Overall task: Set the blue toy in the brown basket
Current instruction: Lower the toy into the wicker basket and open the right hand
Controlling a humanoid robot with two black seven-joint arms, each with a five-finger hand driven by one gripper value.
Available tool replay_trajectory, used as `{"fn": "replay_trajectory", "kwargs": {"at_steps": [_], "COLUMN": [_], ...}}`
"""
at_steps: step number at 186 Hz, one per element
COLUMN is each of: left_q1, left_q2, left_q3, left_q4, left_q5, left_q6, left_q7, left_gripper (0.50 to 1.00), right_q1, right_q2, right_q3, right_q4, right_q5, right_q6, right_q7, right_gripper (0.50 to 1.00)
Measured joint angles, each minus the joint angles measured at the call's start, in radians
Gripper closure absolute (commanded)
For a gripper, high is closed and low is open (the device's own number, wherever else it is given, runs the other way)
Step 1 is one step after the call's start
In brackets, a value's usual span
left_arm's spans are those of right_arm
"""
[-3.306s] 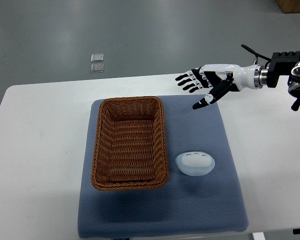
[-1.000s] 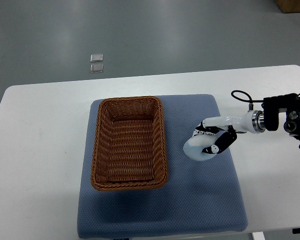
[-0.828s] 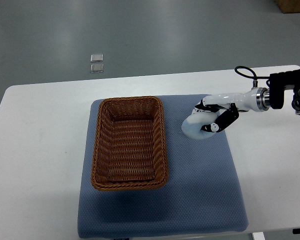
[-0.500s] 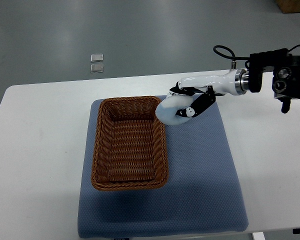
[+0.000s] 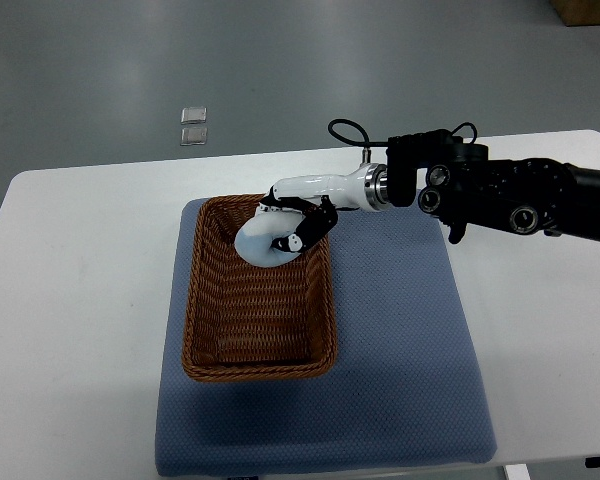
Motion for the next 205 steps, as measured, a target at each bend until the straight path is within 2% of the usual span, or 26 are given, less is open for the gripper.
{"fn": "replay_trajectory", "kwargs": {"at_steps": [101,108,115,116,121,122,123,124,130,139,148,165,172,205], "left_q1": [0.000,0.000,0.000,0.000,0.000,0.000,0.000,0.000,0.000,0.000,0.000,0.000,0.000,0.000], "left_q2": [0.000,0.000,0.000,0.000,0.000,0.000,0.000,0.000,0.000,0.000,0.000,0.000,0.000,0.000], "left_q3": [-0.001,-0.002,-0.002,-0.002,-0.003,-0.003,-0.003,-0.003,-0.003,-0.004,-0.004,-0.004,-0.004,-0.002], "left_q4": [0.001,0.002,0.003,0.003,0.003,0.004,0.004,0.004,0.004,0.005,0.005,0.006,0.006,0.005], "left_q5": [0.000,0.000,0.000,0.000,0.000,0.000,0.000,0.000,0.000,0.000,0.000,0.000,0.000,0.000], "left_q6": [0.000,0.000,0.000,0.000,0.000,0.000,0.000,0.000,0.000,0.000,0.000,0.000,0.000,0.000], "left_q7": [0.000,0.000,0.000,0.000,0.000,0.000,0.000,0.000,0.000,0.000,0.000,0.000,0.000,0.000], "left_gripper": [0.500,0.500,0.500,0.500,0.500,0.500,0.500,0.500,0.500,0.500,0.500,0.500,0.500,0.500], "right_q1": [-0.105,-0.111,-0.117,-0.118,-0.123,-0.124,-0.125,-0.126,-0.131,-0.135,-0.137,-0.137,-0.137,-0.126], "right_q2": [0.141,0.148,0.153,0.153,0.157,0.158,0.158,0.159,0.164,0.168,0.169,0.170,0.167,0.144], "right_q3": [-0.002,-0.002,-0.002,-0.002,-0.001,-0.001,-0.001,-0.001,-0.001,-0.001,-0.001,-0.001,0.000,0.009], "right_q4": [-0.119,-0.127,-0.135,-0.136,-0.141,-0.142,-0.143,-0.143,-0.147,-0.149,-0.151,-0.151,-0.151,-0.150], "right_q5": [-0.017,-0.017,-0.017,-0.017,-0.018,-0.018,-0.018,-0.018,-0.018,-0.019,-0.018,-0.017,-0.014,-0.001], "right_q6": [-0.067,-0.071,-0.076,-0.077,-0.081,-0.082,-0.082,-0.083,-0.086,-0.088,-0.088,-0.088,-0.085,-0.074], "right_q7": [0.002,0.002,0.002,0.002,0.003,0.003,0.003,0.003,0.003,0.004,0.004,0.005,0.005,0.005], "right_gripper": [1.000,0.924,0.869,0.844,0.795,0.771,0.771,0.746,0.699,0.681,0.642,0.634,0.605,0.601]}}
